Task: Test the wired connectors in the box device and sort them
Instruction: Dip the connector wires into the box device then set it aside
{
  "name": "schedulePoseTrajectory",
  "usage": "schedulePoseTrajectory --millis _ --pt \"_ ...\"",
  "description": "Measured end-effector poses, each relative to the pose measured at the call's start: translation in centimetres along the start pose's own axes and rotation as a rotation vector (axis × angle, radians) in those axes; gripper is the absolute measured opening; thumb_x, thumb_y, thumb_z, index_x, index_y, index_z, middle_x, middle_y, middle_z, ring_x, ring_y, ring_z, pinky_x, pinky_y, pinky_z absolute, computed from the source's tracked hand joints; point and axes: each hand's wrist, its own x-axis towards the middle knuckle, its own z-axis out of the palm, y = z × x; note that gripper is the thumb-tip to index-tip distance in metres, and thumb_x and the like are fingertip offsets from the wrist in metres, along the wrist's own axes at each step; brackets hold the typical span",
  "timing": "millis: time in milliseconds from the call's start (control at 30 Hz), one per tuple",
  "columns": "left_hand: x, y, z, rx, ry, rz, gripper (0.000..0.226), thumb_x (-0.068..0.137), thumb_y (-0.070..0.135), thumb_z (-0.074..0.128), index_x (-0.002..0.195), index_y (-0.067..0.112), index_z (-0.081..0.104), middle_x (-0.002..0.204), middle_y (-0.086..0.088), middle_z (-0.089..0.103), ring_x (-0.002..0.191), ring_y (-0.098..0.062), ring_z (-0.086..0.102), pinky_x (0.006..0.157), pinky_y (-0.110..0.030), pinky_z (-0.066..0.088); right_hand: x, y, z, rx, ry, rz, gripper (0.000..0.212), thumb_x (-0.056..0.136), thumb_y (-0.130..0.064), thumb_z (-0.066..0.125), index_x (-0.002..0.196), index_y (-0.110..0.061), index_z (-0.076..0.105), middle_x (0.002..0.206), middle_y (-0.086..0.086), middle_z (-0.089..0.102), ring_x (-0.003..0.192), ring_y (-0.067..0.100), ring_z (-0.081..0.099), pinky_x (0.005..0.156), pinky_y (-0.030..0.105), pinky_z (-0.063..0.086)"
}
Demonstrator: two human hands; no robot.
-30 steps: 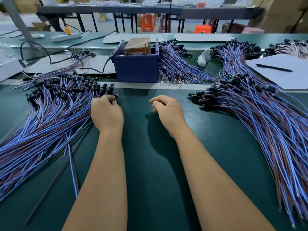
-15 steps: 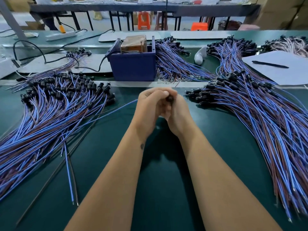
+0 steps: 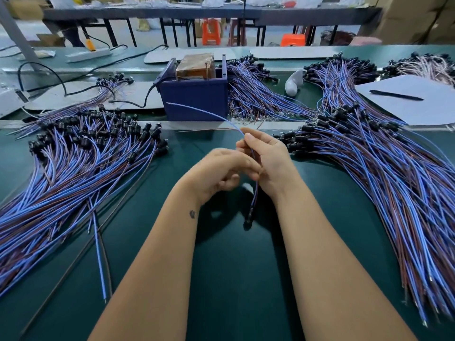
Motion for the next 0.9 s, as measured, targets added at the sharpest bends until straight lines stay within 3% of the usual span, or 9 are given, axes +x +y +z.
schedulePoseTrajectory --millis 133,233,367,600,733,900 --pt "0.7 -0.8 -0.7 0.016 0.511 0.044 0.019 0.077 0.02 0.058 0.063 0.02 0.071 0.069 0.002 0.069 0.042 -0.008 0.04 0.045 -0.018 0.034 0.0 0.3 0.3 -0.015 -0.028 -0.06 0.017 0.099 0.002 0.047 0.104 -0.007 0.06 0.076 0.007 0.07 0.07 0.017 0.071 0.069 0.025 0.059" --pt "1.2 -1.3 -0.4 0.075 0.648 0.053 0.026 0.09 0.026 0.055 0.069 0.023 0.068 0.072 0.005 0.065 0.046 -0.004 0.047 0.056 -0.024 0.041 -0.1 0.6 0.5 -0.203 -0.009 -0.127 0.019 0.098 0.001 0.05 0.112 -0.009 0.059 0.085 0.005 0.071 0.08 0.015 0.071 0.074 0.025 0.058" --pt "1.3 -1.2 -0.4 0.102 0.777 0.141 0.024 0.094 0.028 0.053 0.075 0.026 0.068 0.061 0.016 0.059 0.049 -0.003 0.043 0.056 -0.026 0.038 -0.2 0.7 0.5 -0.397 0.034 -0.173 0.017 0.097 -0.004 0.055 0.11 -0.014 0.059 0.086 -0.002 0.074 0.09 0.015 0.07 0.077 0.03 0.054" --pt "0.9 -0.8 -1.5 -0.01 0.714 0.125 0.032 0.099 0.034 0.049 0.081 0.026 0.074 0.08 0.012 0.074 0.045 0.003 0.045 0.05 -0.014 0.037 -0.6 0.9 0.7 -0.562 -0.024 -0.179 0.013 0.09 0.001 0.061 0.09 -0.011 0.065 0.077 0.002 0.072 0.064 0.003 0.066 0.059 0.01 0.046" --pt "1.0 -1.0 -1.7 -0.037 0.738 0.162 0.028 0.097 0.027 0.055 0.076 0.026 0.074 0.069 0.013 0.069 0.045 0.001 0.04 0.051 -0.017 0.036 -0.6 1.3 0.8 -0.667 -0.055 -0.16 0.019 0.085 0.002 0.065 0.08 -0.016 0.065 0.079 0.01 0.07 0.068 0.012 0.063 0.072 0.024 0.053" --pt "1.0 -0.9 -1.7 -0.041 0.703 0.185 0.025 0.092 0.018 0.059 0.073 0.025 0.073 0.058 0.017 0.063 0.045 0.005 0.046 0.047 -0.011 0.035 -0.5 1.4 1.0 -0.701 -0.05 -0.156 0.013 0.086 -0.004 0.066 0.079 -0.014 0.065 0.071 0.002 0.067 0.067 0.011 0.061 0.068 0.021 0.05"
